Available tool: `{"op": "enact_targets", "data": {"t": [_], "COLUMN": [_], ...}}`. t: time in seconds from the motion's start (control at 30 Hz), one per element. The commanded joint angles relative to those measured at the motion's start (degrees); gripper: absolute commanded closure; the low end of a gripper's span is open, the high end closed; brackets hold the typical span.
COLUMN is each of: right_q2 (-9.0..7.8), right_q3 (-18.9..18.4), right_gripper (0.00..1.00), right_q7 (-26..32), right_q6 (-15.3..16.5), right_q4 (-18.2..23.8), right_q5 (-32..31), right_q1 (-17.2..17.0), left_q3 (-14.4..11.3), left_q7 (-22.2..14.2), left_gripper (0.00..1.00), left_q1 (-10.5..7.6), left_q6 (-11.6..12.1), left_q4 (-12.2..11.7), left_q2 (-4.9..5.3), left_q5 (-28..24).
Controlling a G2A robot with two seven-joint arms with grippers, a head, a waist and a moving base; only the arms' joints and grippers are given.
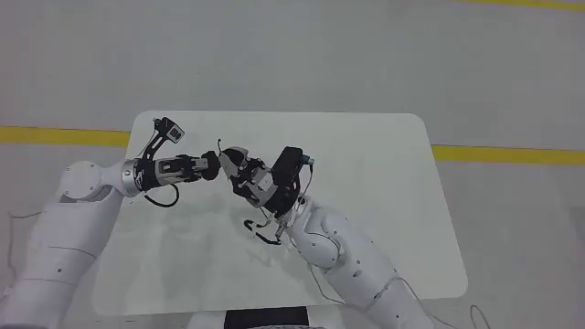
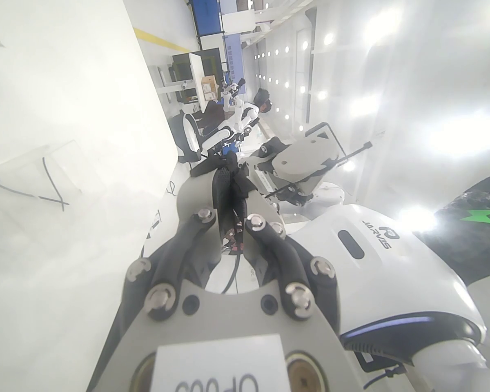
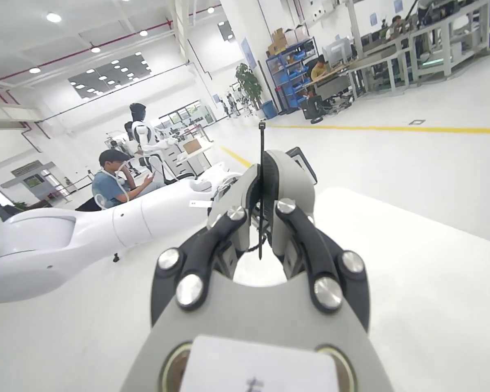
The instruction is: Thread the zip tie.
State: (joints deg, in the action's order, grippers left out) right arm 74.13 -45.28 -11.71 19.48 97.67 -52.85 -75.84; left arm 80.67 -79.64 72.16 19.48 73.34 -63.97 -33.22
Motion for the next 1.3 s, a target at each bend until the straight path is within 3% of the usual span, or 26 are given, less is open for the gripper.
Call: {"op": "enact_targets", "data": {"t": [0.0, 0.53, 1.1, 1.27], "right_q2": [-0.32, -2.62, -2.63, -2.77], "right_q3": [1.3, 11.9, 11.5, 11.6], "right_gripper": [1.00, 1.00, 1.00, 1.00], "right_q7": [-3.1, -20.6, -20.3, -26.3], "right_q6": [0.0, 0.0, -0.2, 0.0], "right_q4": [-2.0, -11.6, -11.6, -13.8], "right_q5": [-1.0, -3.0, -3.7, -8.7], "right_q1": [1.4, 10.9, 10.8, 11.4], "left_q3": [0.0, 0.0, 0.0, 0.0], "left_q7": [0.0, 0.0, 0.0, 0.0], "left_gripper": [1.00, 1.00, 1.00, 1.00], "left_q1": [0.00, 0.00, 0.00, 0.00], "left_q6": [0.0, 0.0, 0.0, 0.0], "left_q4": [0.0, 0.0, 0.0, 0.0], "left_q2": [0.00, 0.00, 0.00, 0.00], "left_q5": [0.0, 0.0, 0.0, 0.0]}}
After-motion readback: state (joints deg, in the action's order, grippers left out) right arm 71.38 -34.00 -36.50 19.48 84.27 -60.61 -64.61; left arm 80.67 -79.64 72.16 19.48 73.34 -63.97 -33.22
